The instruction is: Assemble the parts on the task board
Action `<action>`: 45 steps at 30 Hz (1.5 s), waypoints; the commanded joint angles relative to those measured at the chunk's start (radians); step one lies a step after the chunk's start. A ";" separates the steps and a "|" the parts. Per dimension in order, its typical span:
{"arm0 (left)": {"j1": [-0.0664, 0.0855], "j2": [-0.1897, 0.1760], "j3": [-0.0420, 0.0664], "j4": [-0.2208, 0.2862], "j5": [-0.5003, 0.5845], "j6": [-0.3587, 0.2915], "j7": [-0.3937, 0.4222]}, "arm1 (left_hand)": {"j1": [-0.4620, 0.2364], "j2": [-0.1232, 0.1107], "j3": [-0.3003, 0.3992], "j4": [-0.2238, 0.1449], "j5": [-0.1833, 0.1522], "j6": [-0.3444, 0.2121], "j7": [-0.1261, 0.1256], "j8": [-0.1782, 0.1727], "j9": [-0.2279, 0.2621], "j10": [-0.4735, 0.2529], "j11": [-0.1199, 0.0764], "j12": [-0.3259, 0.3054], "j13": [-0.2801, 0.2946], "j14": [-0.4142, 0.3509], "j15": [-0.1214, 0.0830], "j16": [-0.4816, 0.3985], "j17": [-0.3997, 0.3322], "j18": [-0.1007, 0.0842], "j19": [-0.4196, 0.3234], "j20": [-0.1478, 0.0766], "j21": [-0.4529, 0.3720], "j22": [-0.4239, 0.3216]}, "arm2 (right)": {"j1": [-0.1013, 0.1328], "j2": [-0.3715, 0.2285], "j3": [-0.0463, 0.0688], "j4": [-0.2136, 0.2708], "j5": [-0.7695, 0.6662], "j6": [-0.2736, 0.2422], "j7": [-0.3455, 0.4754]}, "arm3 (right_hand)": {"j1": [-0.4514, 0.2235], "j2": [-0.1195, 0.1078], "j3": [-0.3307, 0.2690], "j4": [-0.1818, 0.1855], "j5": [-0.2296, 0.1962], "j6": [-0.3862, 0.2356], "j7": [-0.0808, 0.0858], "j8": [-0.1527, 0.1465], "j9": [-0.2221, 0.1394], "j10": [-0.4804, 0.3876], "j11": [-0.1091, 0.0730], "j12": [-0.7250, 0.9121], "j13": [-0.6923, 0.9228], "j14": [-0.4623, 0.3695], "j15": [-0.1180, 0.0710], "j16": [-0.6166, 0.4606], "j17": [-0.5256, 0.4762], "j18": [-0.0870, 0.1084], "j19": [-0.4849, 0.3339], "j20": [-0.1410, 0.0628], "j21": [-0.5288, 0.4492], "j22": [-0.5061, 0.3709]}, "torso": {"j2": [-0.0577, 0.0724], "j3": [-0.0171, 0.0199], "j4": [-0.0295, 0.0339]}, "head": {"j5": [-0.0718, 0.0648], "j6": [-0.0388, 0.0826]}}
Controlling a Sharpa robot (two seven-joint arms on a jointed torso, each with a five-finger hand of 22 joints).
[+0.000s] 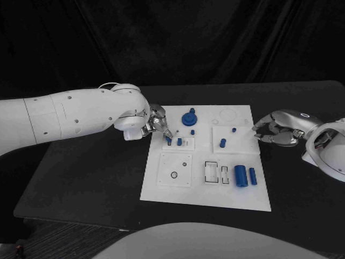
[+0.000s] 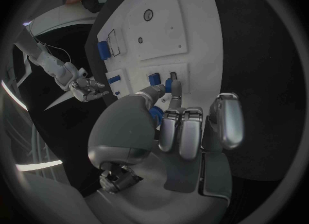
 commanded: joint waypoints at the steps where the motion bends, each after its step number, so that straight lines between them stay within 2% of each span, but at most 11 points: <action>1: -0.002 -0.001 0.001 0.004 -0.022 -0.006 0.009 | 0.001 0.007 0.013 -0.008 0.005 0.003 -0.008 0.001 0.001 0.097 -0.003 -0.005 0.256 0.104 -0.005 0.003 0.263 0.010 -0.002 0.000 -0.001 0.179 | -0.003 -0.001 0.001 0.002 -0.001 -0.003 0.000 | 0.003 -0.008 0.008 -0.001 0.003 0.008 0.002 -0.004 -0.001 0.104 0.008 0.003 0.263 0.105 0.007 0.001 0.263 0.010 -0.004 -0.001 -0.006 0.125 | 0.000 0.0003 0.0006 | 0.000 0.000; 27: -0.024 -0.007 0.000 0.008 -0.045 -0.007 0.012 | -0.001 0.006 0.015 -0.008 0.005 0.003 -0.007 0.002 0.001 0.095 -0.003 -0.006 0.254 0.104 -0.005 0.003 0.263 0.010 -0.003 0.000 -0.002 0.179 | -0.006 -0.004 0.001 0.003 -0.001 -0.003 -0.001 | 0.003 -0.008 0.008 -0.001 0.003 0.008 0.002 -0.004 -0.001 0.104 0.008 0.003 0.263 0.105 0.007 0.001 0.263 0.010 -0.004 -0.001 -0.006 0.125 | 0.000 -0.0007 -0.0009 | 0.001 0.000; 45: -0.027 -0.012 0.000 0.022 -0.046 -0.010 0.009 | -0.004 0.007 0.017 -0.007 0.005 0.004 -0.007 0.002 0.002 0.095 -0.003 -0.006 0.254 0.104 -0.004 0.003 0.263 0.010 -0.003 0.000 -0.002 0.179 | -0.009 -0.003 0.001 0.001 -0.001 -0.002 -0.002 | 0.001 -0.009 0.010 -0.001 0.004 0.009 0.002 -0.004 -0.002 0.104 0.008 0.003 0.263 0.105 0.007 0.001 0.262 0.010 -0.004 0.000 -0.007 0.125 | 0.000 -0.0003 -0.0006 | 0.003 0.000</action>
